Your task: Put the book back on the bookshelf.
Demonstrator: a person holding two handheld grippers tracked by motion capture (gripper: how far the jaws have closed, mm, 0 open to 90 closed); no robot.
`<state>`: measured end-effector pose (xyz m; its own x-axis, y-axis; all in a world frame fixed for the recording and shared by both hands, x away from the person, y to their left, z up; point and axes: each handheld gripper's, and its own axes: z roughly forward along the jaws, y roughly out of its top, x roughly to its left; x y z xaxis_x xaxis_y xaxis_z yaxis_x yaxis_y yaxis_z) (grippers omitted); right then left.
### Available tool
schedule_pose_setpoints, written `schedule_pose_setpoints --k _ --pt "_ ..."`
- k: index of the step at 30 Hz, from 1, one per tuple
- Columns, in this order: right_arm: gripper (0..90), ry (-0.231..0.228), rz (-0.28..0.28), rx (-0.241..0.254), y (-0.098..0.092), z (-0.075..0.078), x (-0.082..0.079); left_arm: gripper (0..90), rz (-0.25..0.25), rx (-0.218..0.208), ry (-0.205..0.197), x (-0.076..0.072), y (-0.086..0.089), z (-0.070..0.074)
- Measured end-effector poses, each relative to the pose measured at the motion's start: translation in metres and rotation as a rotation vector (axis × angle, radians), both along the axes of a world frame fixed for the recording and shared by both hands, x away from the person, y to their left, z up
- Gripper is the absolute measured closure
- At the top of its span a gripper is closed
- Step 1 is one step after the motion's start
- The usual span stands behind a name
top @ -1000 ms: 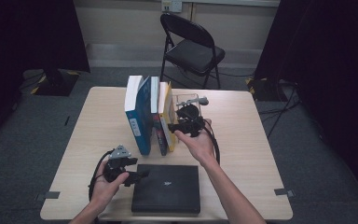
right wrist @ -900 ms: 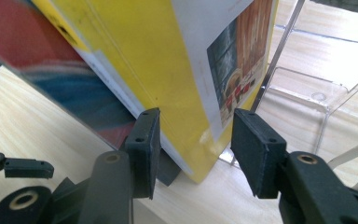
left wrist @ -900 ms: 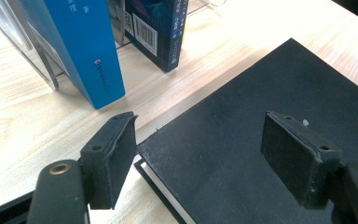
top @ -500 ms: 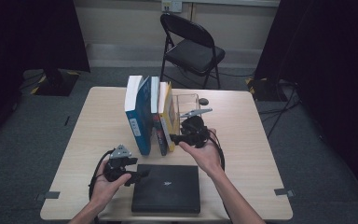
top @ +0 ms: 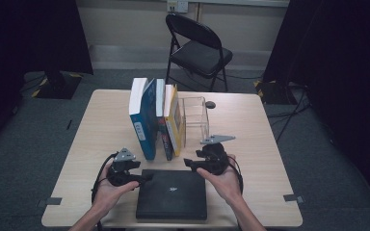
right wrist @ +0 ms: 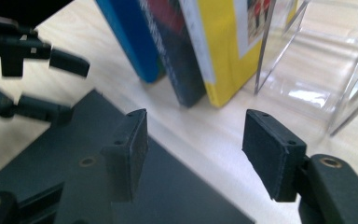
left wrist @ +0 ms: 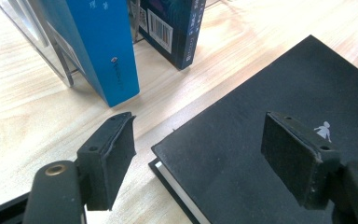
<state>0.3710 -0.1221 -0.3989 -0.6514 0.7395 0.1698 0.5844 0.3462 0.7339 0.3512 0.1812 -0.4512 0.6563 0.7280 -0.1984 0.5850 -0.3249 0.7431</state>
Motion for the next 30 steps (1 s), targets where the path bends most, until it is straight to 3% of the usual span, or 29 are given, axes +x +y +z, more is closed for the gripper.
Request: schedule_pose_setpoints --k 6,8,10,13,15,18,21,25,27,30 --pt "31.2 0.001 -0.008 0.015 -0.009 -0.015 -0.021 28.5 -0.023 0.003 0.011 0.001 -0.001 -0.001" --pt "29.9 -0.002 0.001 0.019 -0.013 -0.02 -0.029 34.1 -0.028 0.001 -0.016 0.001 -0.002 0.0" --pt "29.7 0.005 0.006 0.045 -0.017 -0.025 -0.037 32.6 -0.032 -0.008 -0.011 0.001 -0.004 0.0" --pt "28.2 0.012 0.027 0.028 -0.022 -0.035 -0.048 32.3 -0.037 0.011 -0.001 0.004 -0.008 -0.003" --pt "27.0 0.025 0.032 0.049 -0.026 -0.042 -0.055 31.9 -0.048 0.007 0.004 0.006 -0.008 -0.004" --pt "25.7 0.024 0.032 0.043 -0.028 -0.051 -0.065 31.1 -0.059 0.018 0.039 0.011 -0.006 -0.009" --pt "22.8 0.029 0.045 0.032 -0.028 -0.059 -0.072 31.1 -0.044 0.018 0.045 0.014 -0.006 -0.011" --pt "22.6 0.03 0.064 0.007 -0.029 -0.062 -0.079 31.4 -0.065 0.034 0.048 0.013 -0.008 -0.013" --pt "22.1 0.021 0.067 -0.041 -0.029 -0.064 -0.081 30.8 -0.067 0.036 0.053 0.013 -0.011 -0.013" --pt "20.2 0.04 0.075 -0.014 -0.031 -0.067 -0.084 26.4 -0.07 0.034 0.065 0.013 -0.013 -0.014"
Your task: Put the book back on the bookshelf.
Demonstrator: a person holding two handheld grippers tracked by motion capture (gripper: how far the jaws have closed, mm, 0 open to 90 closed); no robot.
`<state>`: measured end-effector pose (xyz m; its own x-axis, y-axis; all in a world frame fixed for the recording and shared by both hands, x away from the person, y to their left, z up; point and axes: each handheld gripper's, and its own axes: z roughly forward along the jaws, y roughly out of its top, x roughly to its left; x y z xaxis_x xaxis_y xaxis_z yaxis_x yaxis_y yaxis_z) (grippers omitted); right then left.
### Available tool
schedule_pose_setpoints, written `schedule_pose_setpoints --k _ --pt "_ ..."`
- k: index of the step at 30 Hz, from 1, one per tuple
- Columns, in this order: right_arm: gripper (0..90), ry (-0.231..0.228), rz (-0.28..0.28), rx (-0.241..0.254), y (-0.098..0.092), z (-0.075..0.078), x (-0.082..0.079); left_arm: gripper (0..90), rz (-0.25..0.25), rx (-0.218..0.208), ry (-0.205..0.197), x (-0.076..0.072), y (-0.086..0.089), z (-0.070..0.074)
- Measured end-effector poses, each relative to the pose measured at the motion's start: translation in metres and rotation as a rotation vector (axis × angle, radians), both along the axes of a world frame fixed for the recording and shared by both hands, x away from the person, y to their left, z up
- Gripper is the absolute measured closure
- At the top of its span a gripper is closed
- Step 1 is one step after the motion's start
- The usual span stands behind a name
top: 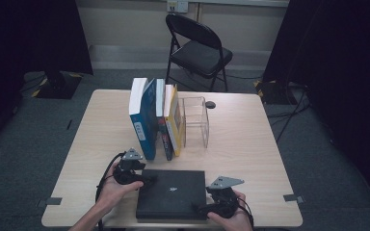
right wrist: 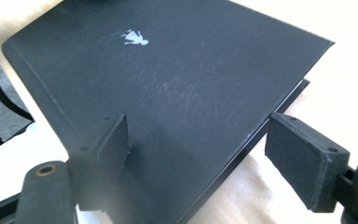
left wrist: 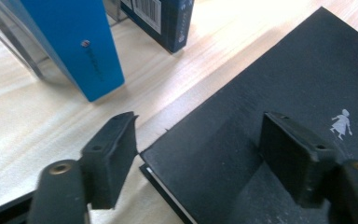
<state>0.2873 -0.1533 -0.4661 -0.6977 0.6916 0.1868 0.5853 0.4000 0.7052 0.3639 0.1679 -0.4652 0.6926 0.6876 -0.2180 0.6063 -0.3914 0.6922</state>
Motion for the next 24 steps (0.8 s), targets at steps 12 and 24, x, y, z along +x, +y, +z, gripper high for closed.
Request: schedule_pose_setpoints --k 12,24 --pt "13.9 0.038 0.051 -0.004 -0.004 -0.009 -0.018 23.5 0.011 -0.014 0.009 0.002 -0.006 -0.002" --pt "21.5 0.013 0.1 0.011 -0.008 -0.011 -0.019 22.4 -0.006 -0.004 0.007 0.001 -0.005 -0.002"
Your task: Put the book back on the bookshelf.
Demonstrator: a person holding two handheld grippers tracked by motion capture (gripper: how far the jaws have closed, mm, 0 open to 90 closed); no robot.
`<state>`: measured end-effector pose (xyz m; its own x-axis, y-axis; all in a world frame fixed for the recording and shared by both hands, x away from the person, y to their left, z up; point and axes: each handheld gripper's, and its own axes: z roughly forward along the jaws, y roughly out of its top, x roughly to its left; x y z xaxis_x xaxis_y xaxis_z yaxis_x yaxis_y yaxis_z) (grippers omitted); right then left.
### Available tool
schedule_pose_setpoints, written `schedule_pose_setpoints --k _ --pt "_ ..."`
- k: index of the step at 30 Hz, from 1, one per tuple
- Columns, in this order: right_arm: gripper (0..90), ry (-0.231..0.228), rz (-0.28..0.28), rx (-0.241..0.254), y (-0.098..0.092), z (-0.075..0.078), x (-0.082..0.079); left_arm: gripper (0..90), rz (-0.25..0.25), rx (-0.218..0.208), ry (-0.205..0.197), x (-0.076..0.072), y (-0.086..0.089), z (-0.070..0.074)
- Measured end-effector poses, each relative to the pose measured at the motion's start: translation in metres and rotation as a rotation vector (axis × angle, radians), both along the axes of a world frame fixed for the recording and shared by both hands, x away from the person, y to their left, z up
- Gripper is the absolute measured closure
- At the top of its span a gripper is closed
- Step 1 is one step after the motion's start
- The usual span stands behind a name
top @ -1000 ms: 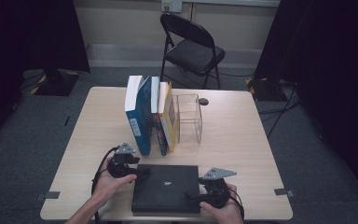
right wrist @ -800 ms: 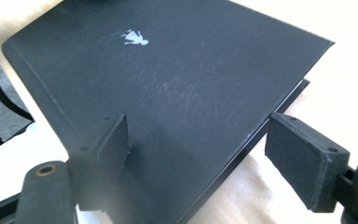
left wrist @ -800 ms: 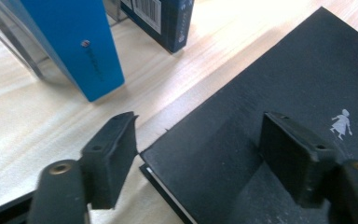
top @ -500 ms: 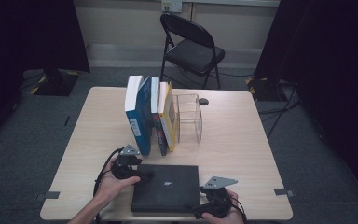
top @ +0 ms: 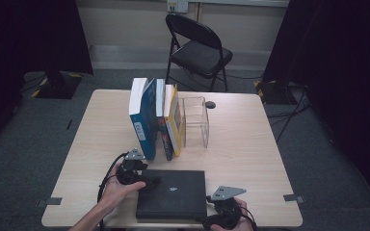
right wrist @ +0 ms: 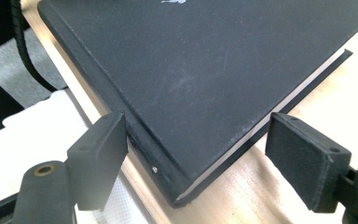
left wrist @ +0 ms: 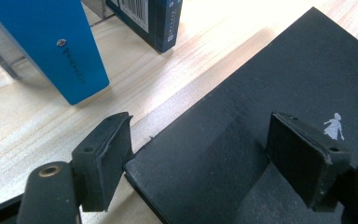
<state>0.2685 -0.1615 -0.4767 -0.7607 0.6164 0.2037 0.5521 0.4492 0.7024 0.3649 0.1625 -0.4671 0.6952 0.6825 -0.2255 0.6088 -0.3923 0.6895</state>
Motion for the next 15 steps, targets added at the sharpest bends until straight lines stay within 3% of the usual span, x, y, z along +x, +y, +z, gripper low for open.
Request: schedule_pose_setpoints --k 1,5,9,15 --pt "22.6 0.009 0.007 0.008 0.0 0.0 0.001 22.4 0.006 0.004 -0.01 -0.001 0.0 0.0" --pt "26.7 0.028 0.011 0.021 -0.004 0.0 0.004 22.4 0.0 -0.003 0.009 -0.006 0.004 0.0" --pt "33.9 0.007 -0.035 0.019 -0.014 0.002 0.006 22.5 -0.026 0.02 0.026 -0.016 0.007 0.002" --pt "34.9 -0.006 -0.096 0.001 -0.02 0.004 0.008 20.9 -0.062 0.037 0.043 -0.019 0.005 0.004"
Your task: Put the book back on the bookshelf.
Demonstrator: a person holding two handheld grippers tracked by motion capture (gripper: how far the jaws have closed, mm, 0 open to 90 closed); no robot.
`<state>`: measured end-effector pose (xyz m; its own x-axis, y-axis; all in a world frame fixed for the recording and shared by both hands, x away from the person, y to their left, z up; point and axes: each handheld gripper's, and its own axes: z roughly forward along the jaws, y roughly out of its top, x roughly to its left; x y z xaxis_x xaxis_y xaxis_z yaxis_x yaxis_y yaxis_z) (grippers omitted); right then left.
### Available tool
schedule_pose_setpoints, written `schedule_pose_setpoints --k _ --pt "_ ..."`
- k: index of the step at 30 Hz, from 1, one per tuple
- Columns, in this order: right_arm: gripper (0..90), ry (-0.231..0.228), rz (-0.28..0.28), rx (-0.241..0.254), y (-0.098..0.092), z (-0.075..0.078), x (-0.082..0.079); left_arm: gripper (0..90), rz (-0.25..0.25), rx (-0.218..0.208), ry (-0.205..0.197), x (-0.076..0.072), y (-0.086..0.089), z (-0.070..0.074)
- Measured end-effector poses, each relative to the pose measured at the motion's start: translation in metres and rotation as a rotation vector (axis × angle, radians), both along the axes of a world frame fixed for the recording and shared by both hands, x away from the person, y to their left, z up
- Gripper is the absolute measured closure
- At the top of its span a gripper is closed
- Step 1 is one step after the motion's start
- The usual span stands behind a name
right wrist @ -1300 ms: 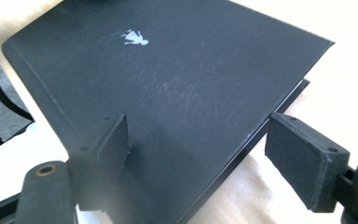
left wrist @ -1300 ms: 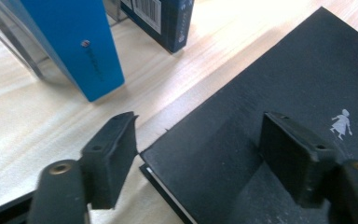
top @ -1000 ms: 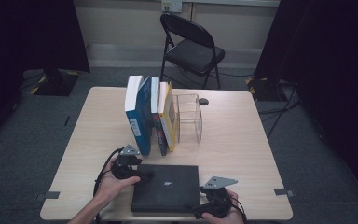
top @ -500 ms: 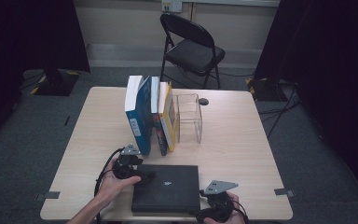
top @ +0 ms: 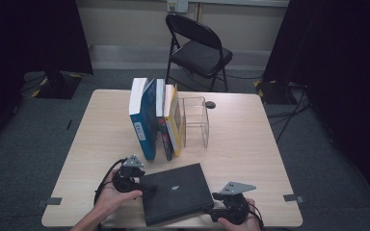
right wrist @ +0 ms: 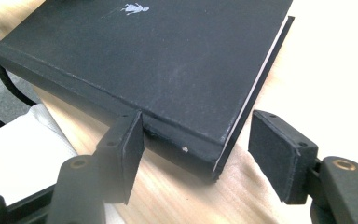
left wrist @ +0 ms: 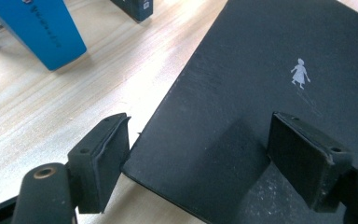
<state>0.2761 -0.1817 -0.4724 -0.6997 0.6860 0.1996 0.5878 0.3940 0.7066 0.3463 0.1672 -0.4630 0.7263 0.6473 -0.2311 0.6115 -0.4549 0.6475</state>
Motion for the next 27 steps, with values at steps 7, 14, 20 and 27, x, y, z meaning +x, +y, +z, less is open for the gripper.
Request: schedule_pose_setpoints --k 7,14,20,27 --pt "27.8 0.002 0.022 -0.034 0.014 -0.003 -0.003 25.8 -0.05 -0.019 -0.015 0.013 -0.02 0.0" --pt "30.9 0.002 0.03 -0.029 0.01 -0.004 0.0 24.8 -0.089 -0.008 -0.024 0.006 -0.022 0.0" --pt "34.6 -0.017 -0.046 -0.041 -0.001 -0.001 0.006 25.6 -0.153 -0.007 0.001 -0.012 -0.015 0.001" --pt "33.8 -0.013 -0.075 -0.029 -0.002 0.0 0.007 46.3 -0.129 -0.06 0.009 0.001 -0.012 0.002"
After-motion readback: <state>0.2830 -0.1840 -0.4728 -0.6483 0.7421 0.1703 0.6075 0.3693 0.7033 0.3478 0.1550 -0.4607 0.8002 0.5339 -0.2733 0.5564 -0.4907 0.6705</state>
